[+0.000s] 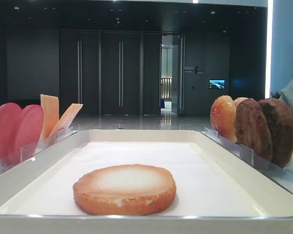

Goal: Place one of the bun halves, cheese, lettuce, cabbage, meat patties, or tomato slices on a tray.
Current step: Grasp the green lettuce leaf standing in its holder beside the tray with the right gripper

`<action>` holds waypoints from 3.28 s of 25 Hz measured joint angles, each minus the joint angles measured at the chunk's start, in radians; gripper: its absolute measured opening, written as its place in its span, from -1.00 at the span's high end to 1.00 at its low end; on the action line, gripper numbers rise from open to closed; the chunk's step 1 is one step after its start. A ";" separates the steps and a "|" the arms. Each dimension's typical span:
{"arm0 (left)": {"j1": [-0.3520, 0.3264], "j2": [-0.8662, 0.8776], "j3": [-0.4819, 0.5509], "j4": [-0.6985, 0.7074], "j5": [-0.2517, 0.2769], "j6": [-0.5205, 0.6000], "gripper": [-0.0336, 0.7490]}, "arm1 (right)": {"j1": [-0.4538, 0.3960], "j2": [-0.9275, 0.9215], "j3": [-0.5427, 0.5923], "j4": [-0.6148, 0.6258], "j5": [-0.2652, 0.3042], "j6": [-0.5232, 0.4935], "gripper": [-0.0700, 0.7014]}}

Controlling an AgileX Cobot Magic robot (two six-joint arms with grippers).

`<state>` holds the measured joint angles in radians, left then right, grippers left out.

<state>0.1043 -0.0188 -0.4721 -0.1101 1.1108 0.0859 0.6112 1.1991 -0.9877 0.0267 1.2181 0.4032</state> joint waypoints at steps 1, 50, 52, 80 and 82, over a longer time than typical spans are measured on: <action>0.000 0.000 0.000 0.000 0.000 -0.003 0.91 | 0.000 0.002 0.000 0.000 -0.004 0.000 -0.22; 0.000 0.000 0.000 0.000 0.000 -0.006 0.91 | 0.000 0.181 0.060 -0.015 -0.099 0.001 -0.01; 0.000 0.000 0.000 0.000 0.000 -0.006 0.91 | 0.000 0.181 0.060 -0.027 -0.099 0.001 0.12; 0.000 0.000 0.000 0.000 0.000 -0.006 0.91 | 0.000 0.181 0.061 -0.001 -0.066 0.010 0.71; 0.000 0.000 0.000 0.000 0.000 -0.006 0.91 | 0.000 0.181 0.061 -0.001 -0.063 0.010 0.71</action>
<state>0.1043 -0.0188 -0.4721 -0.1101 1.1108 0.0797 0.6112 1.3804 -0.9270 0.0255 1.1550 0.4131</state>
